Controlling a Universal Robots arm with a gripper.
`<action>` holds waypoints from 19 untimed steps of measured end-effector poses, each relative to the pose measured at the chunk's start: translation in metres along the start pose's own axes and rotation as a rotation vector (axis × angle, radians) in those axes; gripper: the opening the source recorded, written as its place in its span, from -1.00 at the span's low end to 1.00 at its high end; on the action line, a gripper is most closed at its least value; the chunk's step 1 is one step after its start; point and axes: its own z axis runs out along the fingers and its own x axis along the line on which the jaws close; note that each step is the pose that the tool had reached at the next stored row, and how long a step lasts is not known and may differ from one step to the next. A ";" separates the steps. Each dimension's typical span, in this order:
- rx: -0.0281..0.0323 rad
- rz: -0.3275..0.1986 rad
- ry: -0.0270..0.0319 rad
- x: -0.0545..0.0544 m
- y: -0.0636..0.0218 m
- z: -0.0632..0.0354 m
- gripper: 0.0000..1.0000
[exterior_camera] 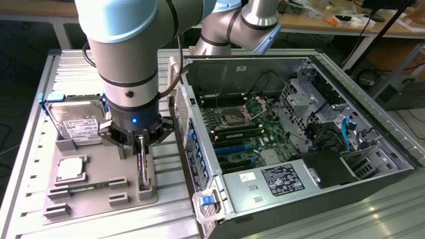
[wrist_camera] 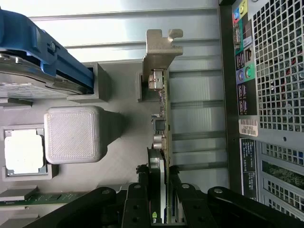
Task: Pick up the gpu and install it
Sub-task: 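Pick up the gpu and move the gpu toward the slot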
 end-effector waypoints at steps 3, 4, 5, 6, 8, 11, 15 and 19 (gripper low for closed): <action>0.0000 0.000 0.0000 0.000 0.0001 -0.0014 -0.46; 0.0001 0.000 0.0001 0.000 0.0001 -0.0020 -0.46; 0.0002 0.000 0.0002 0.000 0.0001 -0.0026 -0.46; 0.0002 0.000 0.0002 0.000 0.0002 -0.0032 -0.46; 0.0001 0.000 0.0001 0.000 0.0002 -0.0042 -0.46; 0.0001 0.000 0.0001 0.000 0.0003 -0.0056 -0.46; 0.0002 0.000 0.0002 0.000 0.0005 -0.0079 -0.46; 0.0000 0.000 0.0001 0.000 0.0007 -0.0106 -0.46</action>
